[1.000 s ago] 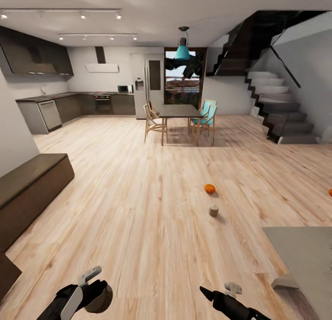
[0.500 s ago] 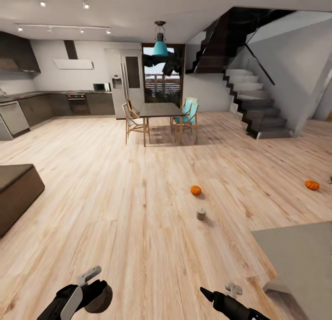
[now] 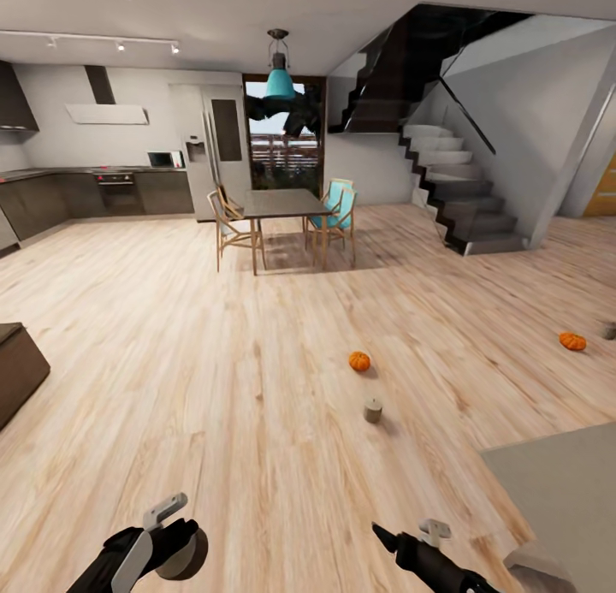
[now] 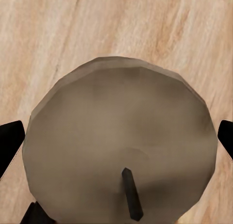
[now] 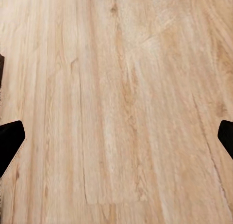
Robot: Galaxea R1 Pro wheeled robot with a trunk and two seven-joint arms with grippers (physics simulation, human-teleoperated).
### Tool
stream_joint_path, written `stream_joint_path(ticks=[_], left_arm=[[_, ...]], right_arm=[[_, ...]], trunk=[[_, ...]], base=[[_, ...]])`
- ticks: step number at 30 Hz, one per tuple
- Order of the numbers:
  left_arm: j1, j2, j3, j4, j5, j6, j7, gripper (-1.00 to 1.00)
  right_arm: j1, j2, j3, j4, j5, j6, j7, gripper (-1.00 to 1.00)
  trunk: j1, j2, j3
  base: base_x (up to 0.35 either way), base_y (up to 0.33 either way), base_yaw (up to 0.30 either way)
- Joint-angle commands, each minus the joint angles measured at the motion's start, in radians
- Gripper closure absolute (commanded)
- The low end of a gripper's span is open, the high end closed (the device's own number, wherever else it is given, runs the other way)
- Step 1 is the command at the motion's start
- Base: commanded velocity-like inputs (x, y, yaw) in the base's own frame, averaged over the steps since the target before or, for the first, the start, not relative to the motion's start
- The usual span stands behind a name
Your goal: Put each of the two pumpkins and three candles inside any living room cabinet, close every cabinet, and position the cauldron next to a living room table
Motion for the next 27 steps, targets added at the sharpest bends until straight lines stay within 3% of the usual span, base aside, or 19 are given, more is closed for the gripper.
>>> stream_joint_path(ticks=[1,19,27], left_arm=[[0.000,0.000,0.001,-0.002,0.011,0.005,0.006,1.00],[0.000,-0.001,0.001,-0.002,0.011,0.005,0.006,1.00],[0.000,-0.001,0.001,-0.002,0.011,0.005,0.006,1.00]], right_arm=[[-0.001,-0.001,0.008,0.000,-0.008,-0.007,0.003,-1.00],[-0.001,-0.001,0.007,0.000,-0.009,-0.003,0.005,-1.00],[-0.001,-0.001,0.007,0.001,-0.009,-0.001,0.004,-1.00]], trunk=[[0.001,0.000,-0.001],[0.001,0.000,0.000],[0.001,0.000,0.000]], base=[[0.341,0.157,-0.001],[0.341,0.135,-0.001],[0.341,0.104,-0.219]])
